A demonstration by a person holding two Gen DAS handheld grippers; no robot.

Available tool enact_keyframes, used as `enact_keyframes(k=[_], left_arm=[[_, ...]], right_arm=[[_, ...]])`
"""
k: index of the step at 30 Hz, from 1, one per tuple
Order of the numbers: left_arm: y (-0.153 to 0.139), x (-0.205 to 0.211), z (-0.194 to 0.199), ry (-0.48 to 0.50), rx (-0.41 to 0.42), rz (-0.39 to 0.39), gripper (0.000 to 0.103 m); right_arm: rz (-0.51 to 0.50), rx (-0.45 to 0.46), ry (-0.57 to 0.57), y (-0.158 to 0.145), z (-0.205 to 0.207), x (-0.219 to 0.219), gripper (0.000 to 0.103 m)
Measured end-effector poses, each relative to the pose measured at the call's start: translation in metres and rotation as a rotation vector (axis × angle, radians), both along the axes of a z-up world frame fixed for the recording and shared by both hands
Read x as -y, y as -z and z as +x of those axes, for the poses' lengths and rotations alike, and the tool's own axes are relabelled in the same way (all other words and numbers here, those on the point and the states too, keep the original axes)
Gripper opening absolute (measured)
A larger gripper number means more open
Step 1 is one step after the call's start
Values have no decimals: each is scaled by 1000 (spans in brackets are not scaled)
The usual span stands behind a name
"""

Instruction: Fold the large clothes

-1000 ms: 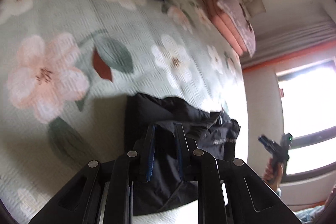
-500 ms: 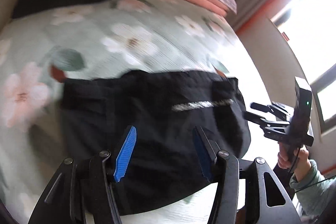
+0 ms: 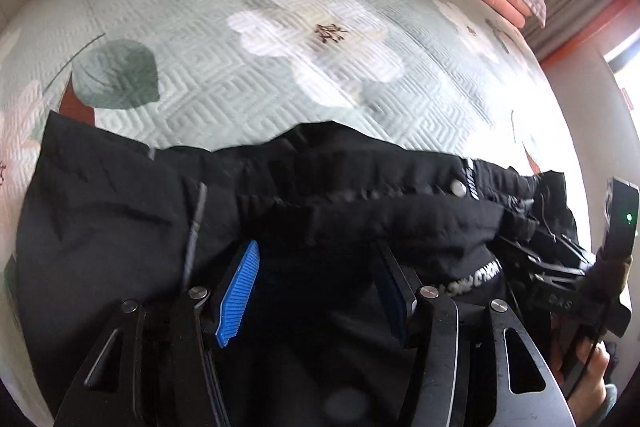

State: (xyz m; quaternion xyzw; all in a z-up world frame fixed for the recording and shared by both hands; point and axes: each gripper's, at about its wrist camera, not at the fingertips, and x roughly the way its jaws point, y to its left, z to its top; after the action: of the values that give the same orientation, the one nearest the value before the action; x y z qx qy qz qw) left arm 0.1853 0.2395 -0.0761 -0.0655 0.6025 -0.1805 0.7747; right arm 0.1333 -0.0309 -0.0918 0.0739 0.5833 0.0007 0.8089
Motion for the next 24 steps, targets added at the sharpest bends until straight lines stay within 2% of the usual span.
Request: enact_keyframes(k=[2,3,6,9,11,13,15,16,17,18,19,21,24], left_arm=[[-4,-5,-1,10,7,-7,59],[-6,-7,-3,17,14,1,60],[-26,-29,-20,30,63,34,59],[-56,-50,-53,32,98,36,59],[-68,-61,-75,30,93,8,59],[-64,-66,-94,12,45,-19,60],[-45,-72,-105,-10,6,39,60],[-28,-78,-107,-31,-7,61,61],[-19,-85,-108,-58,-10,47,61],[-10,-93,-105,-100,-11,-10,61],[-7,-98,-103,-115,-15,-28,61],[-4,-101,-98,-114,-8,-16,61],[-12,-101,-93,-103,-24,5,61]], right_arm=[[26,-12,7,-5,0,5,85],[37,-10,19,-12,-1,8,81],[49,50,43,-53,-20,19,75],[-18,122,18,-99,-58,15,75],[-43,133,-16,-112,-81,3,75],[-44,79,-46,-104,-92,-11,70],[-59,-6,-66,-73,-92,-20,63],[-78,-49,-56,-55,-89,-17,63],[-66,-94,-45,-34,-86,-14,63],[-36,-100,-34,-19,-83,-10,64],[-14,-87,-26,-13,-82,-7,64],[11,-81,7,-12,-81,-2,64],[0,-114,19,-28,-75,0,62]])
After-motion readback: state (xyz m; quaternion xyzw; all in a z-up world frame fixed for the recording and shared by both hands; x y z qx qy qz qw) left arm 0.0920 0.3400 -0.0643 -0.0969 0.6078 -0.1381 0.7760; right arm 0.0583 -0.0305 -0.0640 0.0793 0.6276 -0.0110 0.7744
